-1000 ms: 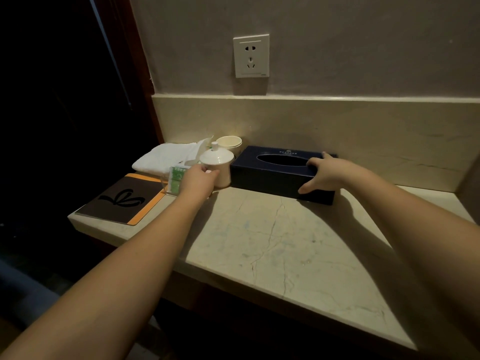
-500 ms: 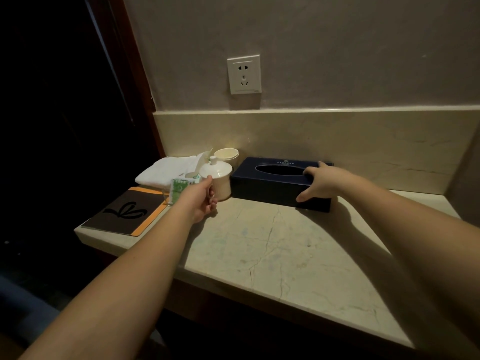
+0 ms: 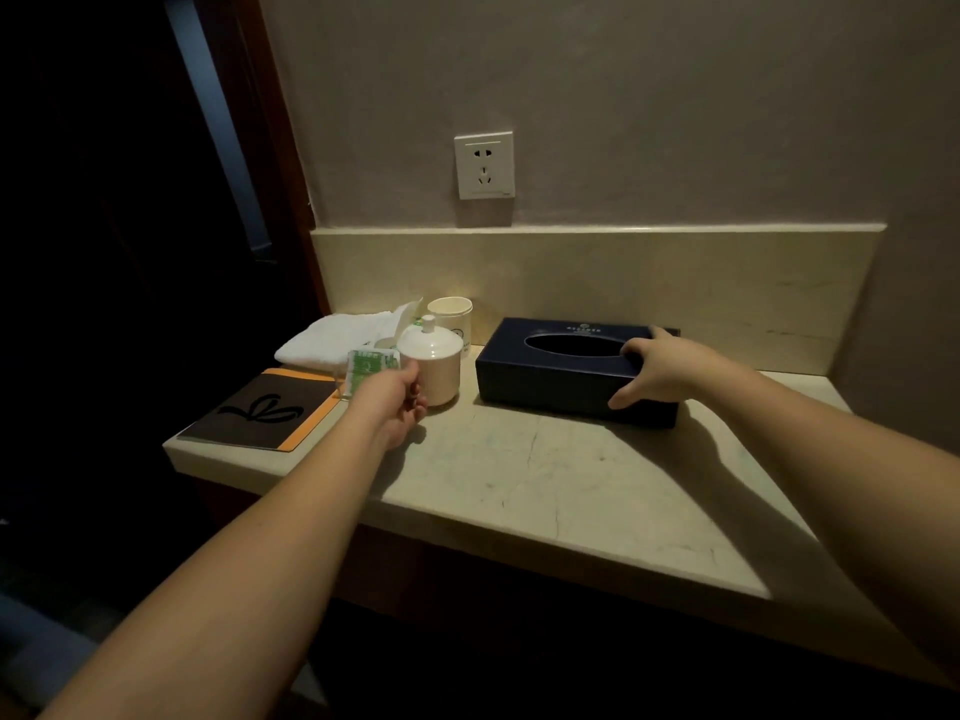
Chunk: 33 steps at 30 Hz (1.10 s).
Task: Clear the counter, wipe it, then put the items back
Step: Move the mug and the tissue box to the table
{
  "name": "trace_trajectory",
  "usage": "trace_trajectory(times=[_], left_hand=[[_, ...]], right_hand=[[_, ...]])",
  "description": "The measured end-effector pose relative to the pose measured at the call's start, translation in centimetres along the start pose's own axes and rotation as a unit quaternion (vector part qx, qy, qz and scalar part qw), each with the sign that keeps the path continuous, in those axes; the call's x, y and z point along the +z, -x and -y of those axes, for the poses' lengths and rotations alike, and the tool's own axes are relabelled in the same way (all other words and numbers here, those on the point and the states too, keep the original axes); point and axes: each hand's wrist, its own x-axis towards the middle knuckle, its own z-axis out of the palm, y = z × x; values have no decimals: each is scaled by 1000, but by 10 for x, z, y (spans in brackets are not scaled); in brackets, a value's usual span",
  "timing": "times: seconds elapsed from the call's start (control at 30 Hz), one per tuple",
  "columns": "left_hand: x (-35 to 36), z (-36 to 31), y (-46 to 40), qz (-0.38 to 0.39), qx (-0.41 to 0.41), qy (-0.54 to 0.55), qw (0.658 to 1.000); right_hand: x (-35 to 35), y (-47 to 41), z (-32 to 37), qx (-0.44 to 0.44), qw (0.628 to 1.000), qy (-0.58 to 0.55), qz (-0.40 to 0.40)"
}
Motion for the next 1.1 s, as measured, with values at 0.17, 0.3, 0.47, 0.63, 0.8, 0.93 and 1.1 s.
trace_trajectory(times=[0.17,0.3,0.47,0.63,0.8,0.93,1.1], left_hand=[[-11,-1,40,37,16,19,999],[-22,-3,85,66,31,22,997],[-36,4,142,107,31,31,993],[-39,22,201,157,32,12,987],[-24,42,261,220,33,-6,975],[4,66,295,278,35,-16,960],[53,102,331,355,27,-37,934]], right_hand=[[-9,52,0,12,1000,-8,-22],[-15,109,-1,23,999,-17,-44],[-25,196,-7,44,997,-10,-65],[-31,289,-19,73,994,-20,-75],[-34,378,-40,125,989,-8,-79],[-29,444,-66,180,981,-9,-79],[-11,523,-105,242,967,-36,-72]])
